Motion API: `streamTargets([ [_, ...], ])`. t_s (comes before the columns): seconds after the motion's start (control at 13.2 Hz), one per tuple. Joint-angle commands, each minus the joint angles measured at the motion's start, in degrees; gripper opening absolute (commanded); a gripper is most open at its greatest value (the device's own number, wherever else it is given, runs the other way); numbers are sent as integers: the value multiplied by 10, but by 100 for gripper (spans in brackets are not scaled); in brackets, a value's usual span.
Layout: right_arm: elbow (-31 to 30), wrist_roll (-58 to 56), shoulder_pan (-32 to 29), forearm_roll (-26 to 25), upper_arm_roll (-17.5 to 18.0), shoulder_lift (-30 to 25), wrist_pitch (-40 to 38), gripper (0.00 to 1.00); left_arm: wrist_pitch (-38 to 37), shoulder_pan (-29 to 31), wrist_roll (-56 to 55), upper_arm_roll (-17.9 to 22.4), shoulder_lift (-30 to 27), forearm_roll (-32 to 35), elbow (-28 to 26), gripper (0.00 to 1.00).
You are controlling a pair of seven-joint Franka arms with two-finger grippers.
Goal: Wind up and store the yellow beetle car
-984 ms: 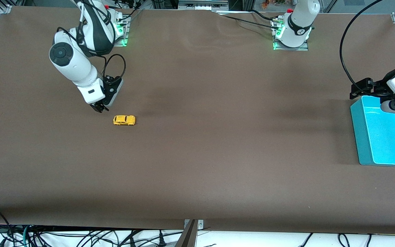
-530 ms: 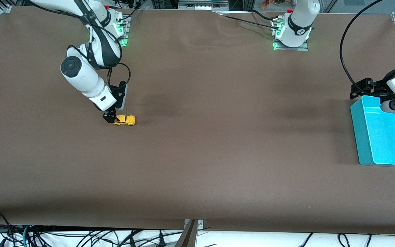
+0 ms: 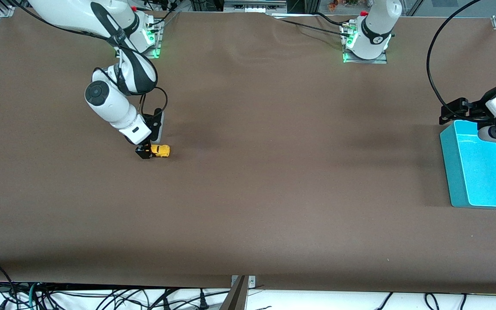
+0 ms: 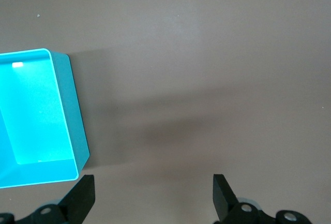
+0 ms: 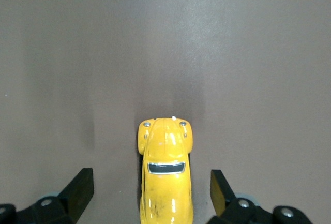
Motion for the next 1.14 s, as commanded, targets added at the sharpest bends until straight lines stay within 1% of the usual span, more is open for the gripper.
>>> streamTargets([
  [0.0,4,-6,-10,-12,3,15,18,100,0,3,6,2,4,-12,10,100],
  [0.23,4,-6,-10,-16,2,26,18,100,0,4,6,2,4,-15,10,100],
  [0.3,5,-6,-10,-19,1,26,18,98,0,4,6,2,4,-15,10,100],
  [0.38,6,-6,-15,-27,1,27,19,90,0,5,6,2,4,-15,10,100],
  [0.53,12,-5,-18,-61,-2,30,18,77,0,6,8,2,4,-15,10,100],
  [0.61,12,-5,-18,-65,-2,31,18,64,0,6,11,2,4,-15,10,100],
  [0.68,12,-3,-18,-65,-2,31,18,47,0,6,11,2,5,-15,10,100],
  [0.76,12,-2,-18,-64,-2,31,18,33,0,6,11,2,8,-15,10,100],
  [0.83,12,-1,-18,-65,-2,31,18,24,1,8,11,2,9,-16,10,100],
  [0.91,12,0,-18,-65,-2,31,18,21,2,12,12,2,11,-19,10,100],
  [1.06,12,1,-18,-65,-2,31,16,21,3,20,18,2,17,-32,10,100],
])
